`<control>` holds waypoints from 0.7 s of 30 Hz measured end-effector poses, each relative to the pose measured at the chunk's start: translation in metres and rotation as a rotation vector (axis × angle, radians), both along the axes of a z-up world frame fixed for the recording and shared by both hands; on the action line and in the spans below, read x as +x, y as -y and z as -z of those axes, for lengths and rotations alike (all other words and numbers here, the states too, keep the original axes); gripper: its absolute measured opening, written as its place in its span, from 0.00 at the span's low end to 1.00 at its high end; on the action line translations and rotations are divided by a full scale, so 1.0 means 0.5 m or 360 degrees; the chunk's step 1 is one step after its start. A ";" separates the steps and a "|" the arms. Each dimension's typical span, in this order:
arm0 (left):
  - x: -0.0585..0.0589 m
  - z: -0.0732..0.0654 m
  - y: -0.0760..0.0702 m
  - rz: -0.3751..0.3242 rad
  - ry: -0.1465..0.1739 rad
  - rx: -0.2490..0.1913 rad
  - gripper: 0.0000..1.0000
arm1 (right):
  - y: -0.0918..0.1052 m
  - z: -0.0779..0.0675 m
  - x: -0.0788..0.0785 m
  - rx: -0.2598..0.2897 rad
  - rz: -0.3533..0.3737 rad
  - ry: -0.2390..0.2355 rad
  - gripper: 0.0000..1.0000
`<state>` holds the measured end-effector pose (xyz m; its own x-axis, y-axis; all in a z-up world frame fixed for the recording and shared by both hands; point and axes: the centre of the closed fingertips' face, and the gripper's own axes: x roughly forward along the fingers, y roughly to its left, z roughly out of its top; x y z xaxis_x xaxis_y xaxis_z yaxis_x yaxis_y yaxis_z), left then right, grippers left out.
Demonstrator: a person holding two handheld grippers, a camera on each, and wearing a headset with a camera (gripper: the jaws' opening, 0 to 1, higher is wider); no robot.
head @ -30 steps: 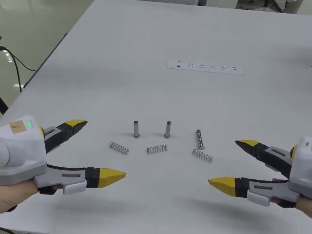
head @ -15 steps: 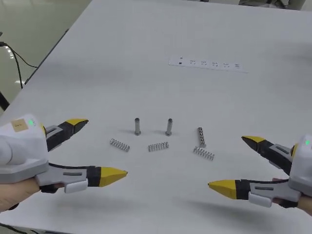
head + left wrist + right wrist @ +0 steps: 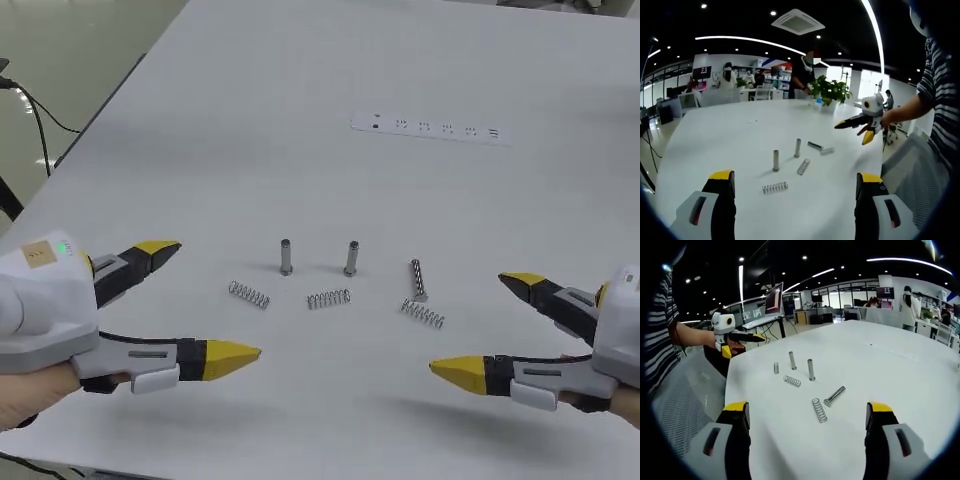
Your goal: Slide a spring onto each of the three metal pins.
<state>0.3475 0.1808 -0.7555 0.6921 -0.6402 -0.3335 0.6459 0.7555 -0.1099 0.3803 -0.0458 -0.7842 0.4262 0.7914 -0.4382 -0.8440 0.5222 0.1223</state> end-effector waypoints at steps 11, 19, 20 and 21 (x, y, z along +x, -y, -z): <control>-0.002 0.005 0.003 0.0009 -0.0008 0.0007 0.98 | -0.003 -0.003 0.030 -0.0013 0.0038 -0.0101 0.89; -0.004 0.003 0.001 0.0007 -0.0010 0.0006 0.97 | -0.020 -0.015 0.054 -0.0008 0.0048 -0.0144 0.79; -0.004 0.004 0.001 0.0007 -0.0010 0.0007 0.97 | -0.024 -0.016 0.059 -0.0013 0.0048 -0.0146 0.78; -0.003 0.003 0.000 0.0005 -0.0007 0.0006 0.97 | -0.026 -0.017 0.061 -0.0015 0.0047 -0.0148 0.77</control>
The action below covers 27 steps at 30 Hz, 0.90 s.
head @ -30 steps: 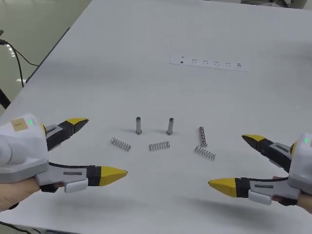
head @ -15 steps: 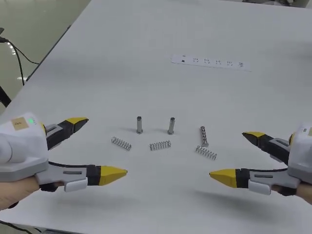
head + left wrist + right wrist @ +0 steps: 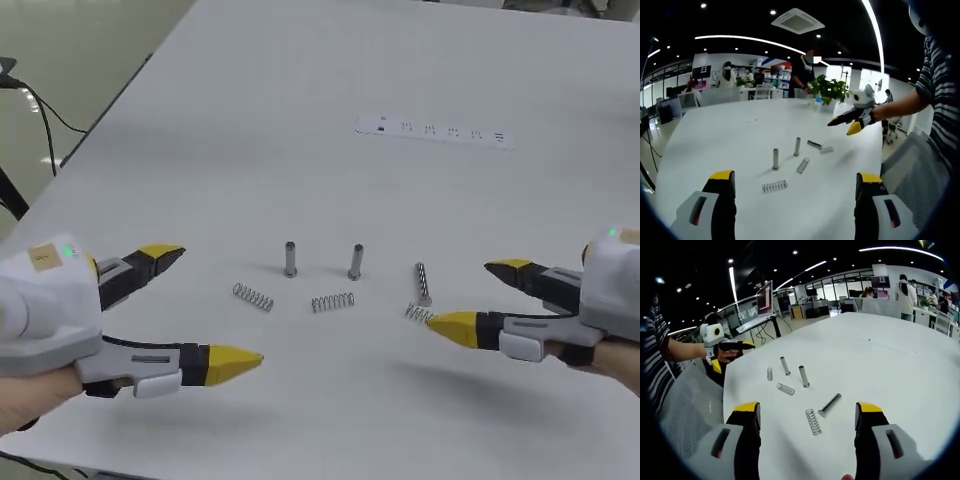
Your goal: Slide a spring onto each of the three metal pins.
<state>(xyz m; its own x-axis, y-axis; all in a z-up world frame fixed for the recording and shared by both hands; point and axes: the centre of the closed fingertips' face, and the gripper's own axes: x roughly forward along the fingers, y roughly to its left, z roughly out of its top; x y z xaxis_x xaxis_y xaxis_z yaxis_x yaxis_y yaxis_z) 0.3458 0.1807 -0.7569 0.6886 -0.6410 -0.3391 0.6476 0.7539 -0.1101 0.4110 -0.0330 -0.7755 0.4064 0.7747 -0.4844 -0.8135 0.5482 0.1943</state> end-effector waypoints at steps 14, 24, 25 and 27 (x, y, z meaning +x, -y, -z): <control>0.004 -0.002 0.002 0.0013 0.0000 -0.0003 0.97 | -0.001 0.025 0.048 -0.0139 0.0066 -0.0126 0.54; 0.009 -0.001 -0.003 0.0010 0.0003 -0.0005 0.98 | -0.011 0.048 0.084 -0.0184 0.0155 -0.0249 0.51; 0.009 -0.002 -0.003 0.0011 0.0004 -0.0005 0.98 | -0.014 0.050 0.085 -0.0192 0.0157 -0.0267 0.51; 0.009 -0.001 -0.002 0.0014 0.0003 -0.0007 0.98 | -0.018 0.056 0.088 -0.0221 0.0154 -0.0279 0.51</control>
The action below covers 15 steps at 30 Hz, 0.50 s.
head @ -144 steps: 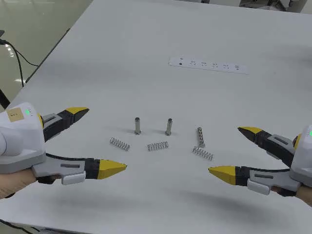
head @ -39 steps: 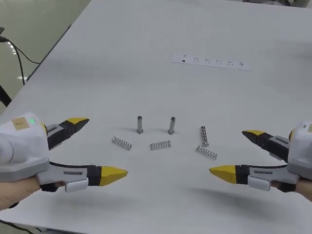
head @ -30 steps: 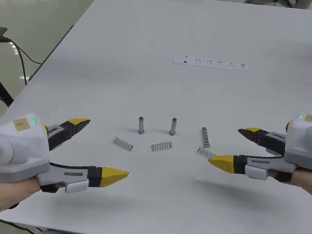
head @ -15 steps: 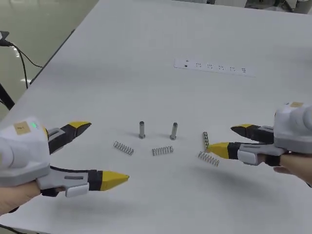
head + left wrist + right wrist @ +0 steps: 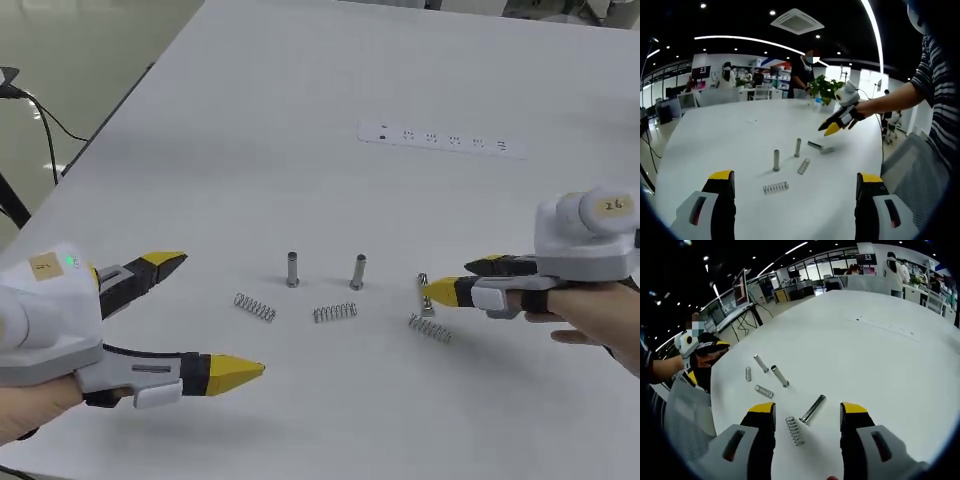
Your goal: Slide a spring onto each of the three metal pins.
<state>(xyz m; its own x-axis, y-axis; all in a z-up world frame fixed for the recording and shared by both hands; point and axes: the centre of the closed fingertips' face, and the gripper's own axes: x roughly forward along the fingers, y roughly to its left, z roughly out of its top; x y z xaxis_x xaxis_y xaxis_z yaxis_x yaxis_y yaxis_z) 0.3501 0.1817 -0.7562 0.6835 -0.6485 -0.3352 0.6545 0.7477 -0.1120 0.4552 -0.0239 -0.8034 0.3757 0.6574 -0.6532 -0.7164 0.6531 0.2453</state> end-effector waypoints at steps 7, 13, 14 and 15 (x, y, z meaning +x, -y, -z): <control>-0.006 0.006 -0.002 0.0008 -0.0008 0.0004 0.98 | -0.010 0.016 0.015 -0.0049 0.0029 -0.0073 0.47; -0.009 0.006 -0.004 0.0007 -0.0010 -0.0006 0.98 | -0.015 0.035 0.021 -0.0130 0.0029 -0.0096 0.45; -0.009 0.006 -0.004 0.0007 -0.0012 -0.0007 0.98 | -0.017 0.037 0.023 -0.0139 0.0034 -0.0102 0.43; -0.010 0.006 -0.004 0.0009 -0.0013 -0.0006 0.98 | -0.018 0.038 0.025 -0.0144 0.0037 -0.0101 0.42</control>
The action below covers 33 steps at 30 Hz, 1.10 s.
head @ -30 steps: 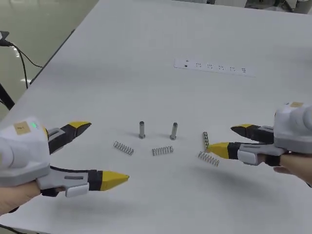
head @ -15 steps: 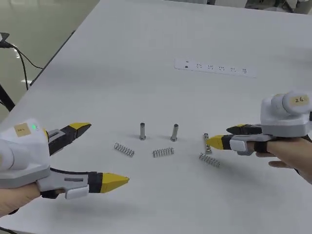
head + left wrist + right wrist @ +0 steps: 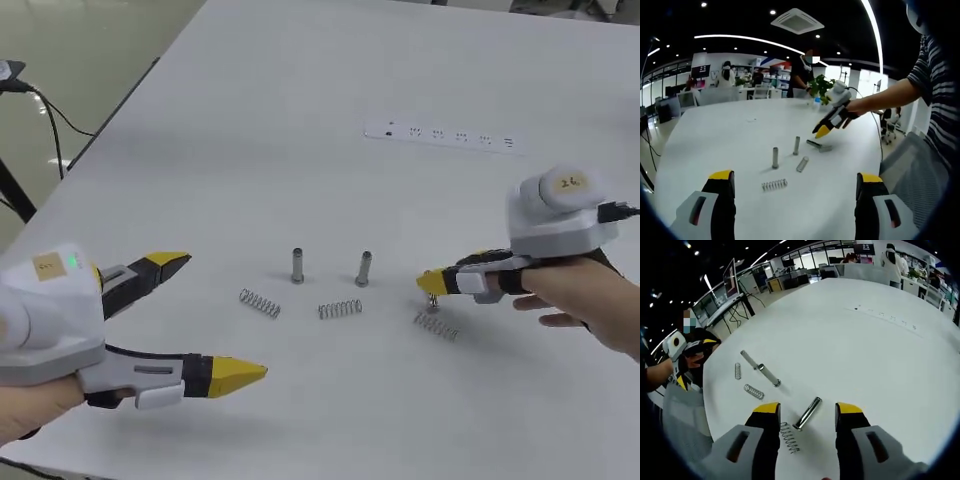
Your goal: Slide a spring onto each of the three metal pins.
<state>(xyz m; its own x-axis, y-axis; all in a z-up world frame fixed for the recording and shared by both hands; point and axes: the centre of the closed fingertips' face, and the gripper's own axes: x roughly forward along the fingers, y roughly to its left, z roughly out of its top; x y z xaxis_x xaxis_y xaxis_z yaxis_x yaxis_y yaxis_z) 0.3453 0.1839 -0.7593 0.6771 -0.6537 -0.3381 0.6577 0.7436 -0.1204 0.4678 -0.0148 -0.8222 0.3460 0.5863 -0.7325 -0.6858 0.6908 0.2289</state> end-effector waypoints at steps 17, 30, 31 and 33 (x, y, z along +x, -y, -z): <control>-0.006 0.004 -0.009 -0.0011 -0.0020 0.0005 0.98 | 0.004 0.056 0.005 -0.0105 0.0111 -0.0124 0.27; -0.010 0.005 -0.019 -0.0042 -0.0027 0.0002 0.98 | -0.001 0.062 0.009 -0.0091 0.0214 -0.0175 0.15; -0.009 0.005 -0.019 -0.0043 -0.0028 -0.0002 0.98 | 0.000 0.063 0.009 -0.0105 0.0212 -0.0175 0.15; -0.009 0.005 -0.019 -0.0041 -0.0027 0.0001 0.98 | -0.002 0.064 0.009 -0.0111 0.0218 -0.0177 0.13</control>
<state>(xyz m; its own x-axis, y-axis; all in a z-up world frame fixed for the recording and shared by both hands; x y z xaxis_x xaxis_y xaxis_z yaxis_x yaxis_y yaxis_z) 0.3408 0.1933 -0.7620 0.6879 -0.6358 -0.3500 0.6360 0.7604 -0.1312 0.4723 -0.0140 -0.8542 0.3336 0.4859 -0.8078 -0.5574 0.7927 0.2466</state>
